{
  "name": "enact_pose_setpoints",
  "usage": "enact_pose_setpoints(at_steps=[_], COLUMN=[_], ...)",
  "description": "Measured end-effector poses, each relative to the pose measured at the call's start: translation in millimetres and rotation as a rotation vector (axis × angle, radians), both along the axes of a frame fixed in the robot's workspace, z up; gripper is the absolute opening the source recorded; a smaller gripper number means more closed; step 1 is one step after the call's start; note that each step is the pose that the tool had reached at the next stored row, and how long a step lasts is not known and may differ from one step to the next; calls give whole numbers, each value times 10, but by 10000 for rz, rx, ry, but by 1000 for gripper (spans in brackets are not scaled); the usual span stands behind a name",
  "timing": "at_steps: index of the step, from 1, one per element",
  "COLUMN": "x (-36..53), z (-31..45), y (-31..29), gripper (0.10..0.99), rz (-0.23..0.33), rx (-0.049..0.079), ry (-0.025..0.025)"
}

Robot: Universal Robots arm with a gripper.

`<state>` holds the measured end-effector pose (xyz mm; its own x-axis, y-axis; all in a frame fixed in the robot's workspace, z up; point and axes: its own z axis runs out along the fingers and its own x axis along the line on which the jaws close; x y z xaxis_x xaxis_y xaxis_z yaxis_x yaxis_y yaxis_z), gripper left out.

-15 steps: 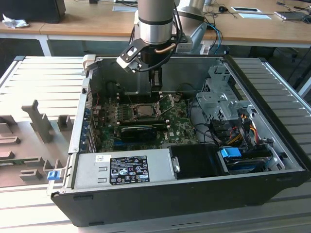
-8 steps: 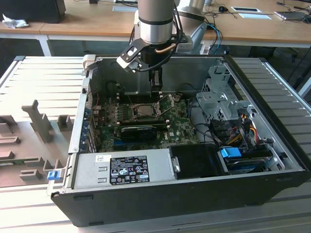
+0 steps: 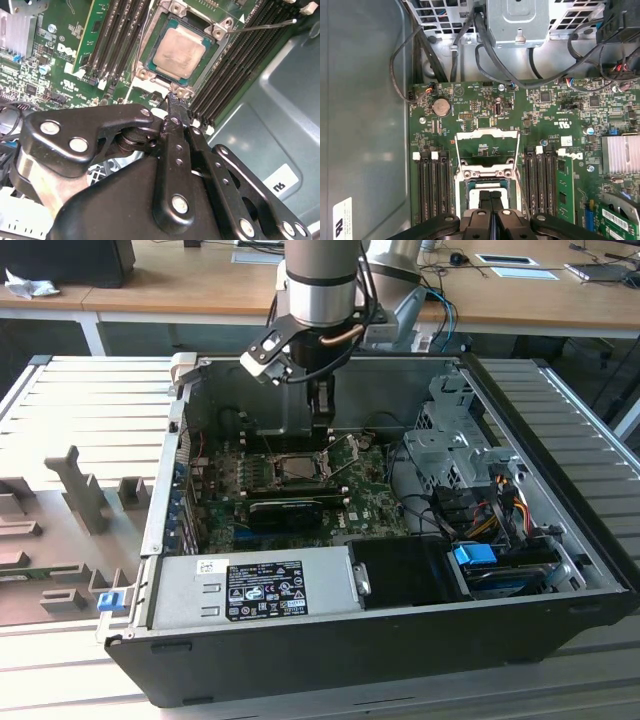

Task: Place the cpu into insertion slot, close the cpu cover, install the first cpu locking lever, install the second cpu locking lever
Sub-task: 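Close the cpu cover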

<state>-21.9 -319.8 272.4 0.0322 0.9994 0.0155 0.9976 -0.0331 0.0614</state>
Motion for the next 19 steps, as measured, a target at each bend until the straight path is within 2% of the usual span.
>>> enact_pose_setpoints(at_steps=[4,9,19], x=[19,132,236], z=[51,52,50], y=[0,-10,-11], gripper=[106,106,106], rz=[0,0,0], rx=[2,1,1], ry=[1,27,27])
